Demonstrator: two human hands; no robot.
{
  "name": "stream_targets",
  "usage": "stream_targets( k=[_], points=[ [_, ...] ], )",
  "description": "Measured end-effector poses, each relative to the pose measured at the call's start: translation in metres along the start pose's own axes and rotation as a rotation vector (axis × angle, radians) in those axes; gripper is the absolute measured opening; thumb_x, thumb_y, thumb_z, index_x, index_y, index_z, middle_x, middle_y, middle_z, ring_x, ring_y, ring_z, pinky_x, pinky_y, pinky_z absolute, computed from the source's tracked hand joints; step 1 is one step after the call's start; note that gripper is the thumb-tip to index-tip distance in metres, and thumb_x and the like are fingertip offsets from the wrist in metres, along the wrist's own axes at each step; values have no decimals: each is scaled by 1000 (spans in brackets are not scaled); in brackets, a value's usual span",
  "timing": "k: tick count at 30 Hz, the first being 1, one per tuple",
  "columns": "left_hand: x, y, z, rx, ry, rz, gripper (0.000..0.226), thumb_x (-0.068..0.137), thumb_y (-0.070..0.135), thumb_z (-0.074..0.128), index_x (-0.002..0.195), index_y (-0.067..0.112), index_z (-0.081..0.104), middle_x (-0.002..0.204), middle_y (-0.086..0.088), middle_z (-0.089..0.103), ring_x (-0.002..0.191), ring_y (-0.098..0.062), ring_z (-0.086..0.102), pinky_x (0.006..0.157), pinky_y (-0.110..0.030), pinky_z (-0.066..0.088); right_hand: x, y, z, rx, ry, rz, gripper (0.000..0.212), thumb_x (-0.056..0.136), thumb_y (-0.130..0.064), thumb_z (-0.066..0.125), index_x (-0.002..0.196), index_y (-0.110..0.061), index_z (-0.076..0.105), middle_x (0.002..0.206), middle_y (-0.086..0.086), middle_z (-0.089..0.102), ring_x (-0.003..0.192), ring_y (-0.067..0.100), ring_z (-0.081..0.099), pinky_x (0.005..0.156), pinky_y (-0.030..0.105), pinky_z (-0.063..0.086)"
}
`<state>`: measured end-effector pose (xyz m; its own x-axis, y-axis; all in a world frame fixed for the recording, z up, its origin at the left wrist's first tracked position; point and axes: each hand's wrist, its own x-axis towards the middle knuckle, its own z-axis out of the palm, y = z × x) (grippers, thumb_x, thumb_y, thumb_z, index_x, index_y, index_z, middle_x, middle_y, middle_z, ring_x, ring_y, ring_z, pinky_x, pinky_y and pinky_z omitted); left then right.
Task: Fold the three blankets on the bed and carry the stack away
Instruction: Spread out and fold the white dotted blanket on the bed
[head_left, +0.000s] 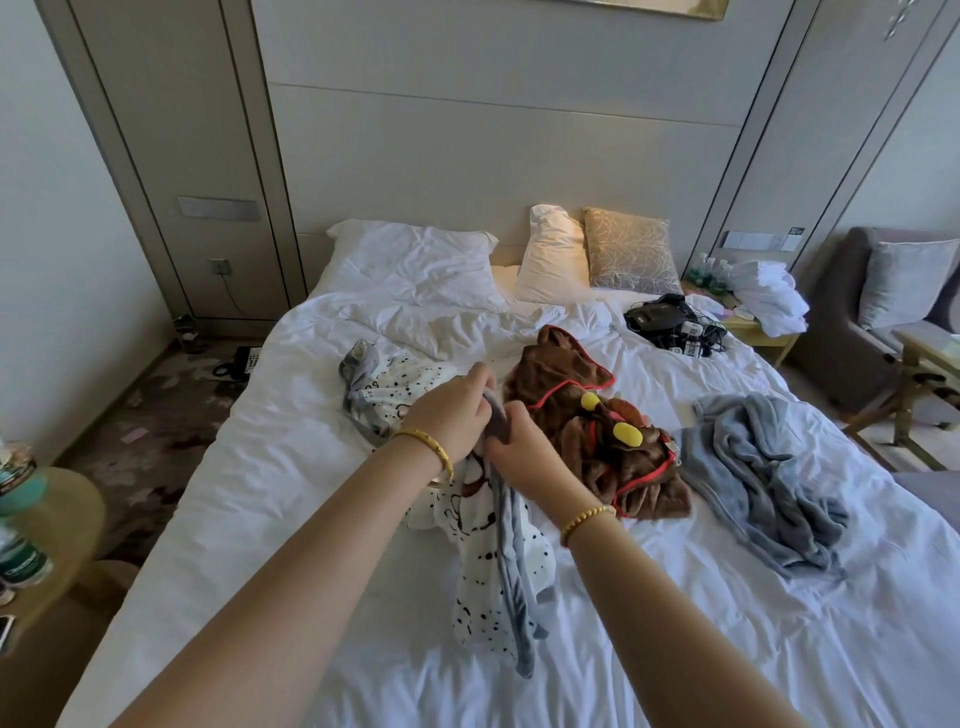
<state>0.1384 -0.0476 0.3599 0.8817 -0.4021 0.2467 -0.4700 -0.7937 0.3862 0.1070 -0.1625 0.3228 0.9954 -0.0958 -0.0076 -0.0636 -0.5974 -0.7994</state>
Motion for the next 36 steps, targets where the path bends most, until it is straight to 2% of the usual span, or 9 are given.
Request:
stream_targets(
  k=[3,8,10,13,19,26,30,32,36],
  points=[
    [6,3,-6,45,32,55,16,96,26,41,110,17,43,75,-2,53,65,-24,54,54,-30,37,-12,11,23,185,90,112,13,88,-16,51,88,-15,38,78,4,49,62,17,48,56,33,42],
    [11,-4,-20,65,139,64,24,97,35,42,100,18,57,67,4,54,68,-22,56,53,-26,34,-21,20,37,90,189,165,16,91,-22,47,89,-17,32,74,2,52,58,18,51,47,28,39],
    [10,-10,-23,41,164,43,25,98,35,41,99,18,60,58,11,45,63,-17,49,50,-25,31,-26,22,37,100,287,135,14,91,-18,47,97,-18,35,82,4,56,65,19,55,55,31,45],
    [8,-19,-26,-9,139,13,28,97,35,41,98,16,62,57,8,48,58,-16,50,54,-27,39,-27,28,36,30,415,-93,25,89,-11,55,112,-7,46,107,5,48,95,17,48,82,25,42],
    [4,-32,-26,-99,18,2,23,94,37,49,83,21,61,54,9,48,51,-7,46,49,-22,34,-20,20,37,74,284,-187,28,91,-23,57,117,-15,56,107,-6,49,95,4,46,84,14,34],
    [3,-47,-28,-124,-124,-15,28,86,49,55,82,24,65,73,8,63,66,-6,55,58,-23,41,-16,16,25,132,227,-96,15,93,-24,53,96,-10,56,95,0,62,86,18,58,78,34,47],
    [2,-43,-32,-119,-248,7,13,74,52,67,72,40,62,75,15,63,71,-2,56,59,-18,40,-12,20,18,169,139,-42,13,90,-28,57,93,-16,60,91,-4,63,84,14,59,74,27,49],
    [3,-38,-31,-108,-277,39,15,77,41,67,65,44,59,75,15,63,76,-4,57,66,-18,43,-11,18,19,179,47,-93,15,89,-23,58,98,-15,67,99,-4,65,93,10,57,81,21,46],
    [3,-34,-33,-117,-306,81,24,82,32,64,62,44,59,74,17,63,79,-5,57,72,-19,43,-14,18,24,166,-44,-163,19,91,-13,55,101,-8,71,110,4,67,108,20,56,97,28,43]
  ],
)
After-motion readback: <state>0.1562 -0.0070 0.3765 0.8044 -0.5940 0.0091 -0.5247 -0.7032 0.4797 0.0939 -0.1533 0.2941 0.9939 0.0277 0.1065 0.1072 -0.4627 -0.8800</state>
